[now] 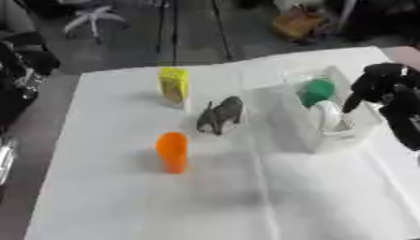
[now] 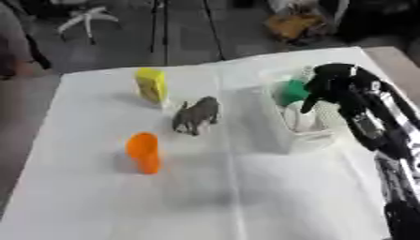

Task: Pick up objects on the table and place them in the box.

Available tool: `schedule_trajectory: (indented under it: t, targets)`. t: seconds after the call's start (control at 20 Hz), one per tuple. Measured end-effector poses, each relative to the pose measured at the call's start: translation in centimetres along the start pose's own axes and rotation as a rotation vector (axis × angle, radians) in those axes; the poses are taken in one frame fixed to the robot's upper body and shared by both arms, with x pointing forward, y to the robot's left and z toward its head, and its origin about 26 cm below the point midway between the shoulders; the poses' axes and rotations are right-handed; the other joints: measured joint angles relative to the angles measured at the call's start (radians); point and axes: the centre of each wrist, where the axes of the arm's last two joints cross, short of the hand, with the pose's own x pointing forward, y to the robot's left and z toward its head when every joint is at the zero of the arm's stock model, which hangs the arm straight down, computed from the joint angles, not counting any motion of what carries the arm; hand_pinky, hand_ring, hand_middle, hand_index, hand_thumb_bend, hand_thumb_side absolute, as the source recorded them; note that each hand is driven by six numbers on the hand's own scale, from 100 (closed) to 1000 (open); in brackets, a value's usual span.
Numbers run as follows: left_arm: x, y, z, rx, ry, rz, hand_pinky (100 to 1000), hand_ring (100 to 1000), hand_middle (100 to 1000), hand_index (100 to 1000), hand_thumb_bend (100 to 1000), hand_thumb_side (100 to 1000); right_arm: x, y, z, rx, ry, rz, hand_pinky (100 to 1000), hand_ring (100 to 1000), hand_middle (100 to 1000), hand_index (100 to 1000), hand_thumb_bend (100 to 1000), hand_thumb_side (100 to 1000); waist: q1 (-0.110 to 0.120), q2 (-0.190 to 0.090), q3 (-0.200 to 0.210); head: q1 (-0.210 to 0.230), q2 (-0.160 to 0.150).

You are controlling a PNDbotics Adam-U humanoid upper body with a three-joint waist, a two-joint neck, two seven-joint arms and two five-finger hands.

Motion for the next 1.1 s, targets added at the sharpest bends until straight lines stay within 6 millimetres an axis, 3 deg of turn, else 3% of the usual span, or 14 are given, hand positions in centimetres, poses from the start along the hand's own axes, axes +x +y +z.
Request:
schedule_trajectory:
  t: [1.1]
  targets:
    - [0.13, 0.04, 0.14, -0.015, -0.001, -0.011, 582, 669, 721, 810, 850, 732, 0.00, 0.00, 0.01, -0.001, -0.001, 0.001, 509, 531, 630, 827, 289, 617, -0.002, 0.000, -0.002, -0.004, -0.008]
